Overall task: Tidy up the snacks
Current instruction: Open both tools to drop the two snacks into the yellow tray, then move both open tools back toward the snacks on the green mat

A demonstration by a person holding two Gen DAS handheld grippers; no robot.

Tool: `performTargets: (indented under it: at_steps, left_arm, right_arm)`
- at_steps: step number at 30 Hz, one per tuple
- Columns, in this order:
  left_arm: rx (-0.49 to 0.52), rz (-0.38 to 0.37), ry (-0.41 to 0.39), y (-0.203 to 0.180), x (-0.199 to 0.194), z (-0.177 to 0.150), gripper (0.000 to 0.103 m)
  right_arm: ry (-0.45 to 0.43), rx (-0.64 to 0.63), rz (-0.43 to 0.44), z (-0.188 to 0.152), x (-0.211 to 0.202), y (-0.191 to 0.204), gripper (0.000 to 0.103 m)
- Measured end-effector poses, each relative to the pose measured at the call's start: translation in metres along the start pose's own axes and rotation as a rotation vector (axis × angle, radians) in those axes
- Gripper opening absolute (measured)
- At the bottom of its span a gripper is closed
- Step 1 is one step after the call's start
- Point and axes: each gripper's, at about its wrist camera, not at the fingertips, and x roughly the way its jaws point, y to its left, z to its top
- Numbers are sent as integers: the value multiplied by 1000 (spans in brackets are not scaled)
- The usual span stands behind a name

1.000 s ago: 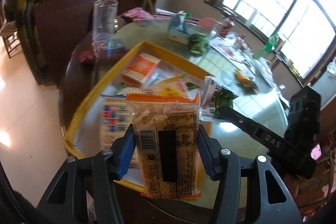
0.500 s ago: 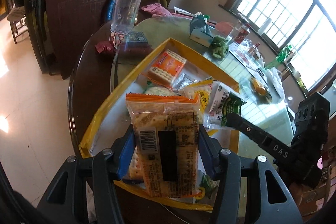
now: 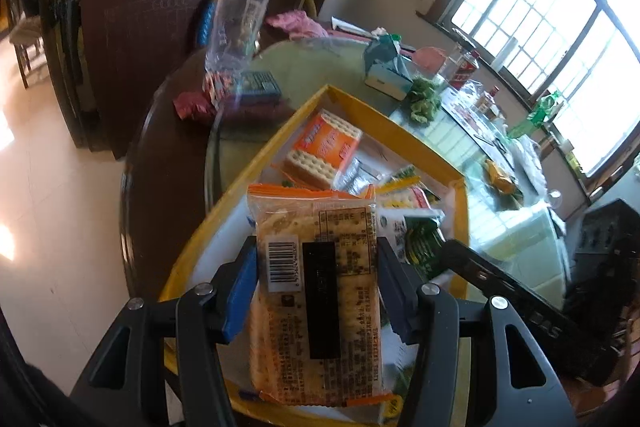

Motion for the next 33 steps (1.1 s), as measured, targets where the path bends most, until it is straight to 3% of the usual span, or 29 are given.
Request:
performTargets:
  at_steps: [2, 4, 8, 10, 11, 13, 16, 17, 21, 23, 27, 33]
  left_arm:
    - [3, 8, -13, 0, 1, 2, 58]
    - [11, 3, -11, 0, 4, 4, 59]
    - [48, 73, -49, -5, 1, 8, 70]
    - [48, 57, -83, -8, -7, 7, 75]
    - [47, 37, -107, -10, -12, 6, 84]
    - [52, 43, -153, -15, -17, 4, 85]
    - [87, 119, -62, -21, 0, 5, 85]
    - [80, 120, -37, -21, 2, 4, 85]
    - [-8, 51, -159, -18, -28, -9, 85]
    - [5, 107, -131, -25, -29, -11, 85]
    - [76, 141, -192, -46, -46, -20, 85]
    - [143, 124, -215, -73, -57, -29, 85]
  right_arm:
    - [-9, -2, -10, 1, -4, 0, 26]
    - [-22, -4, -20, 3, -8, 0, 51]
    - [-49, 2, -20, 4, -17, -3, 56]
    - [-51, 17, -15, 4, -20, -7, 61]
    - [-54, 22, -18, 4, -22, -8, 62]
    - [-66, 26, -25, 5, -28, -11, 67]
    - [-82, 42, -26, 3, -39, -17, 75]
    - [-83, 48, -27, 3, -41, -19, 76]
    - [-73, 78, -15, -2, -52, -28, 76]
    - [-76, 79, -16, -4, -57, -30, 77]
    - [-86, 70, -23, -8, -69, -31, 77]
    - [-110, 67, -46, -12, -88, -33, 77]
